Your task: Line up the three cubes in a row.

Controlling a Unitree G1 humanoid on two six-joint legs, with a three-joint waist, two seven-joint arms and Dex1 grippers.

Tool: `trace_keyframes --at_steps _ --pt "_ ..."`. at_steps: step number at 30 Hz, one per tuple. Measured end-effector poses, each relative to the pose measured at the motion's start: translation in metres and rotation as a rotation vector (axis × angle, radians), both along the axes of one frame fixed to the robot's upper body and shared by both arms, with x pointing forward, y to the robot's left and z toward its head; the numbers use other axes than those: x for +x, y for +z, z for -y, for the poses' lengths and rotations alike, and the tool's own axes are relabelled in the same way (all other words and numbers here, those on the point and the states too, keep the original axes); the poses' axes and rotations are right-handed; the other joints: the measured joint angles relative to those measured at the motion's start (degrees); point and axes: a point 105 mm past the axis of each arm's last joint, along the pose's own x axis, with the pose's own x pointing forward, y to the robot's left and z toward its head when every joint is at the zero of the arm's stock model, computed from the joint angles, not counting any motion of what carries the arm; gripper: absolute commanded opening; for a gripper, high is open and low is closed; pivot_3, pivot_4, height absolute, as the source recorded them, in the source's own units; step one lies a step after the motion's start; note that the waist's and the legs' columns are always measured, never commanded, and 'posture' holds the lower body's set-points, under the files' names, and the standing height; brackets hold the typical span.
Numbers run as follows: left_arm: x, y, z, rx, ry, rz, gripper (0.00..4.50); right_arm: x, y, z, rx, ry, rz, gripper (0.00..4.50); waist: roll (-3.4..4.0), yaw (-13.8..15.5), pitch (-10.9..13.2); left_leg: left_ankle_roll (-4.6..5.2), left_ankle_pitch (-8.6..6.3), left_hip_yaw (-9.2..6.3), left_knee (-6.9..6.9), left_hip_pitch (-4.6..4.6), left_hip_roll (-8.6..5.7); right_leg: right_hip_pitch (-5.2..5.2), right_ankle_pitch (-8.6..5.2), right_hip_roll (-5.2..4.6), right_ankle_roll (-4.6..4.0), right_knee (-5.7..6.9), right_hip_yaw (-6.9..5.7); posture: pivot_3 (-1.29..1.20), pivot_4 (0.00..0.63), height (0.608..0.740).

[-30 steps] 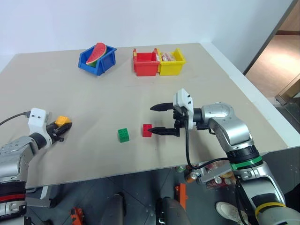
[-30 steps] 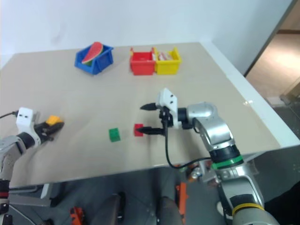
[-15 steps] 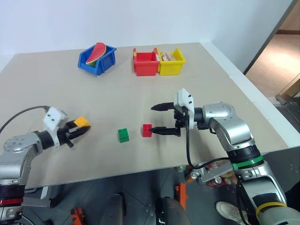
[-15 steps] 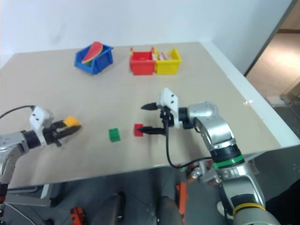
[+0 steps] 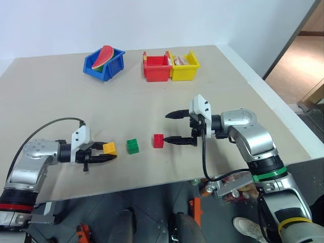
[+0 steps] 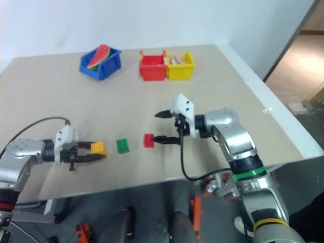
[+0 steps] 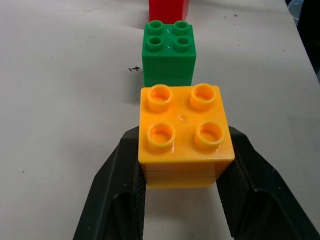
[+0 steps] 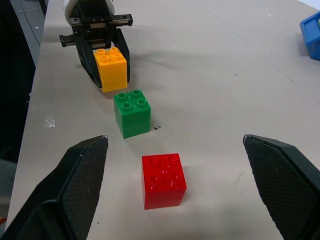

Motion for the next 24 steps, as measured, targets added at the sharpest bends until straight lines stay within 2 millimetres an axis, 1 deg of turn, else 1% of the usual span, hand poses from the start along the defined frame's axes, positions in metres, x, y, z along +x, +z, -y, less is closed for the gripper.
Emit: trace_keyframes --at_steps 6,11,19,20,21,24 --pt "0.001 -0.004 -0.005 0.015 0.003 -0.005 1.34 0.000 0.000 0.003 -0.011 -0.010 0.000 4.50 0.00 0.0 0.0 0.00 0.00 0.01 0.00 0.00 0.01 0.00 0.00 0.00 0.00 0.00 0.01 0.00 0.150 0.740" --pt "-0.001 -0.002 -0.010 0.042 -0.006 -0.008 1.34 0.000 0.000 0.004 -0.012 -0.014 -0.008 4.50 0.00 0.0 0.0 0.00 0.00 0.01 0.00 0.00 0.03 -0.01 0.00 0.01 0.00 0.00 0.01 0.00 0.150 0.740" --pt "0.001 -0.008 -0.012 0.073 0.010 0.001 1.34 0.001 0.000 0.004 -0.012 -0.014 -0.008 4.50 0.00 0.0 0.0 0.00 0.00 0.02 0.00 0.00 0.03 0.00 0.00 0.01 0.00 0.00 0.02 0.00 0.150 0.740" --pt "0.002 -0.008 -0.012 0.077 0.010 0.002 1.84 0.001 0.000 0.004 -0.012 -0.014 -0.008 4.50 0.00 0.0 0.0 0.00 0.00 0.02 0.00 0.00 0.03 0.00 0.00 0.01 0.00 0.01 0.02 0.00 0.150 0.740" --pt "0.002 -0.008 -0.012 0.080 0.009 0.003 2.45 0.001 0.000 0.004 -0.012 -0.014 -0.008 4.50 0.00 0.0 0.0 0.00 0.00 0.02 0.01 0.00 0.03 0.00 0.00 0.01 0.00 0.01 0.01 0.00 0.150 0.740" --pt "0.003 -0.013 -0.011 0.085 0.009 -0.010 3.43 0.001 0.000 0.004 -0.012 -0.014 -0.008 4.50 0.00 0.0 0.0 0.00 0.00 0.02 0.03 0.00 0.03 0.01 0.01 0.01 0.02 0.01 0.02 0.00 0.150 0.740"
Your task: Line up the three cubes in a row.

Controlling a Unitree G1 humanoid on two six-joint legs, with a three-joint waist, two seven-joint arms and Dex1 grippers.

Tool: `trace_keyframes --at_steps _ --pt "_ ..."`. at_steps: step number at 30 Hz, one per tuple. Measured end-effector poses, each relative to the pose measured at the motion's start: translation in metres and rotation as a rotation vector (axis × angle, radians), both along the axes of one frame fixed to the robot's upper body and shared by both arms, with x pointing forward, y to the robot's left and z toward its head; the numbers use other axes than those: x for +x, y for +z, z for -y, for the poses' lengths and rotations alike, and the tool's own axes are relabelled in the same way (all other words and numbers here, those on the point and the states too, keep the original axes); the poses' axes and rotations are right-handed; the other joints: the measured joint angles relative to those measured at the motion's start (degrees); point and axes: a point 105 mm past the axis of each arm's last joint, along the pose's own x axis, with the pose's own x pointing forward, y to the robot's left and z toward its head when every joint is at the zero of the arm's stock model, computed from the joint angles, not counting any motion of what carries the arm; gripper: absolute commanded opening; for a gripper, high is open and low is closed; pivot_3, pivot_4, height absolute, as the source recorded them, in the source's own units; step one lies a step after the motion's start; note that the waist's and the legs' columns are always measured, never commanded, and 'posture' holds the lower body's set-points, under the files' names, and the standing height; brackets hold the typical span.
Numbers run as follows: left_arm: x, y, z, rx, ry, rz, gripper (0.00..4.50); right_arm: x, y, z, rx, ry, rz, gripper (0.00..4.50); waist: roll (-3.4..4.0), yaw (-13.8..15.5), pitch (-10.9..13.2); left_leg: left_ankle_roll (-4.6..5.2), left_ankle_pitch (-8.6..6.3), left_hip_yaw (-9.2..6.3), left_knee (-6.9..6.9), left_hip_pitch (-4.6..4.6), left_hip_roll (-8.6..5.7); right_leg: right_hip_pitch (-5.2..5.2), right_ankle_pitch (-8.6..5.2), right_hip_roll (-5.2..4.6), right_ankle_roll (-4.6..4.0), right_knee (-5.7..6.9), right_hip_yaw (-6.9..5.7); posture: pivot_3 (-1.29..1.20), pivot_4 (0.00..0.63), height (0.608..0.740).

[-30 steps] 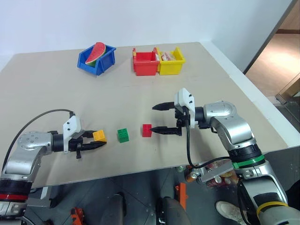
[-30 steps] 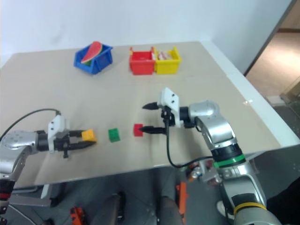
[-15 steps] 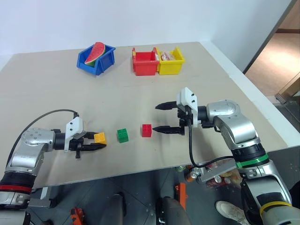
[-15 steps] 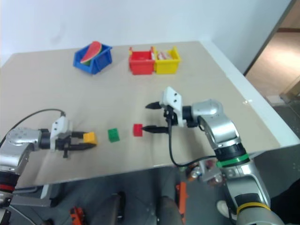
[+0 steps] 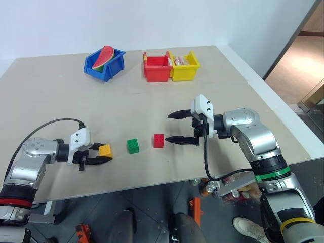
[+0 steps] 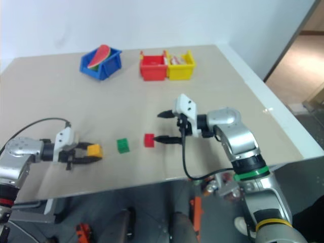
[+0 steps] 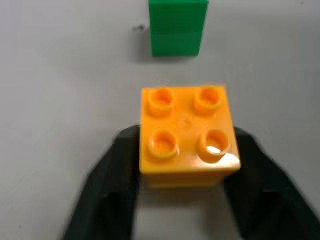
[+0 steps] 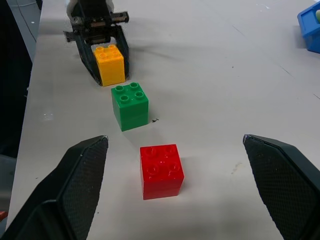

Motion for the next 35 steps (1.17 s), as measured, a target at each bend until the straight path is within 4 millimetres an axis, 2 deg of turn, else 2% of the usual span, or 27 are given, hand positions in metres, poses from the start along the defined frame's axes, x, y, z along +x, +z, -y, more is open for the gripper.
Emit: trace_keyframes --at_steps 1,3,9,12,16,20,24,25,30,35 --pt "0.000 0.000 0.001 0.001 -0.006 -0.002 3.88 0.000 0.000 0.000 0.000 0.000 0.000 4.50 0.00 0.0 0.0 0.00 0.00 0.00 0.00 0.01 0.00 -0.02 0.00 -0.01 0.00 0.00 -0.01 0.00 0.150 0.740" --pt "-0.001 -0.001 0.002 0.001 -0.016 -0.003 4.46 0.000 0.000 0.000 0.000 0.000 0.000 4.50 0.00 0.2 0.0 0.00 0.00 -0.01 0.00 0.01 0.00 -0.03 0.00 -0.01 0.00 0.00 -0.03 0.00 0.150 0.740" --pt "-0.001 0.004 -0.001 0.025 -0.014 0.012 4.49 0.000 0.000 0.000 0.000 0.001 0.000 4.50 0.00 0.2 0.0 0.00 0.00 0.00 0.02 0.01 0.04 -0.04 0.12 0.00 -0.06 0.00 -0.03 0.00 0.150 0.740" --pt "-0.003 0.015 -0.005 0.047 -0.012 0.023 4.49 0.000 0.000 0.000 0.000 0.001 0.001 4.50 0.00 0.2 0.0 0.00 0.00 0.05 0.01 -0.01 0.13 -0.07 0.10 0.06 -0.09 0.00 -0.02 0.00 0.150 0.740" --pt "-0.002 0.045 -0.013 0.037 0.030 0.072 4.49 0.000 0.000 0.000 0.000 0.001 0.000 4.50 0.00 0.2 0.0 0.00 0.00 0.11 0.00 -0.01 0.21 -0.08 0.06 0.12 -0.15 0.00 -0.01 0.00 0.150 0.740" --pt "-0.001 0.068 -0.005 -0.043 0.056 0.065 4.49 -0.001 -0.001 0.001 -0.003 0.000 0.002 4.50 0.00 0.2 0.0 -0.01 -0.01 0.13 0.03 -0.01 0.21 -0.07 0.06 0.12 -0.13 0.00 0.00 0.00 0.150 0.740" --pt "0.025 0.109 0.003 -0.218 0.200 0.179 4.49 0.001 0.000 0.002 0.006 -0.011 0.004 4.50 -0.01 0.5 0.0 0.03 0.02 0.12 0.20 0.00 0.27 0.00 0.12 0.22 -0.05 0.02 0.03 0.00 0.150 0.740" --pt "0.031 0.111 0.002 -0.230 0.251 0.204 4.49 0.003 0.002 0.001 0.017 -0.021 0.006 4.50 0.00 0.4 0.0 0.05 0.03 0.15 0.20 0.03 0.27 0.01 0.14 0.22 -0.03 0.02 0.09 0.00 0.150 0.740" --pt "0.050 0.092 -0.002 -0.271 0.441 0.218 4.49 0.031 0.018 0.010 0.149 -0.200 0.056 4.50 -0.03 0.3 0.0 0.11 0.07 0.42 0.21 0.10 0.35 -0.05 0.28 0.42 0.08 0.03 0.51 0.00 0.150 0.740" --pt "0.056 0.070 -0.007 -0.290 0.577 0.236 4.49 0.054 0.026 0.033 0.199 -0.380 0.120 4.50 -0.10 0.3 0.0 0.10 0.07 0.58 0.22 0.10 0.37 -0.12 0.33 0.58 0.17 0.02 0.88 0.00 0.150 0.740"
